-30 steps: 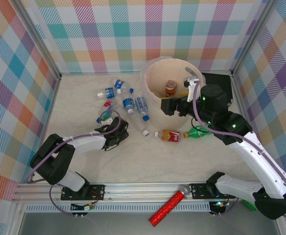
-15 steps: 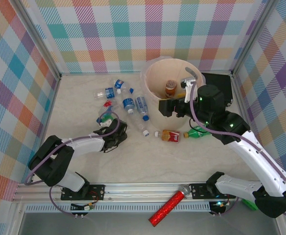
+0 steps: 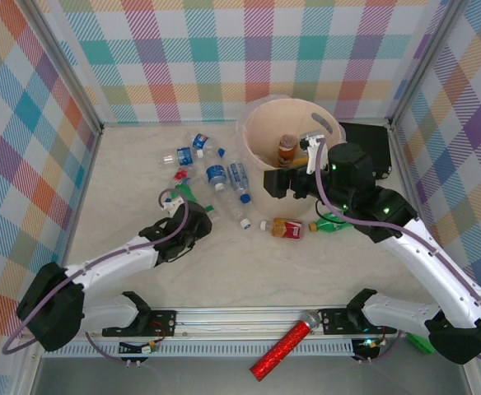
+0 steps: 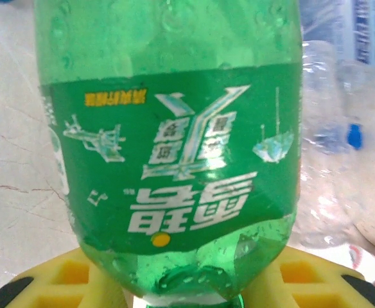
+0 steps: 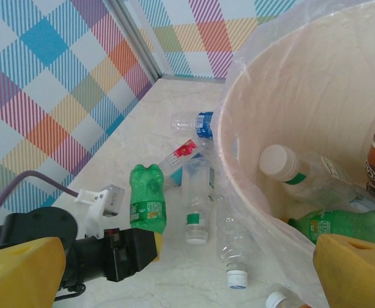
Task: Put the plastic bottles in the bin
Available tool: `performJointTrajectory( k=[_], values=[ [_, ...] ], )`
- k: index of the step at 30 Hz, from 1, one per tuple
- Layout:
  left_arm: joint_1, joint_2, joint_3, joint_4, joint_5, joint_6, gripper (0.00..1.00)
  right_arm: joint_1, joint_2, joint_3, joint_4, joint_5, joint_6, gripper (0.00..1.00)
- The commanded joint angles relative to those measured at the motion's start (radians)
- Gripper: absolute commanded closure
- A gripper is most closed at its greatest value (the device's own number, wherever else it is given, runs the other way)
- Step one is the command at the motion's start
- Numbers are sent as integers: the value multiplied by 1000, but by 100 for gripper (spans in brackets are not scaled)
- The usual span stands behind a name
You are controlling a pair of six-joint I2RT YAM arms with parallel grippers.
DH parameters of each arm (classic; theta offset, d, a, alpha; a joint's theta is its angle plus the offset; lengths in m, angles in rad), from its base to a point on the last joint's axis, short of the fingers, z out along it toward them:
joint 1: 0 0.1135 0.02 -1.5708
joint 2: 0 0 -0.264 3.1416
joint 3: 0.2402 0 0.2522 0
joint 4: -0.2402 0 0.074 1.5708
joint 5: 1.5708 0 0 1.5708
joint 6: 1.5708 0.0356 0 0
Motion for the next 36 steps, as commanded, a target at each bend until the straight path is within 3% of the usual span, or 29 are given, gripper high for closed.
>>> performJointTrajectory(
  k=[1, 15, 20, 36],
  values=[
    [-39, -71, 28, -37, -56, 161, 65, 7, 9, 42, 33, -24, 5, 1],
    [-112, -313, 87, 24, 131, 566, 61, 6, 176, 177, 95, -333, 41, 1],
    [-121, -344, 141, -30, 178, 615, 61, 13, 276, 237, 102, -438, 99, 8],
    [-126, -406, 253, -150, 311, 683, 61, 102, 498, 383, 43, -491, 138, 18]
  ],
)
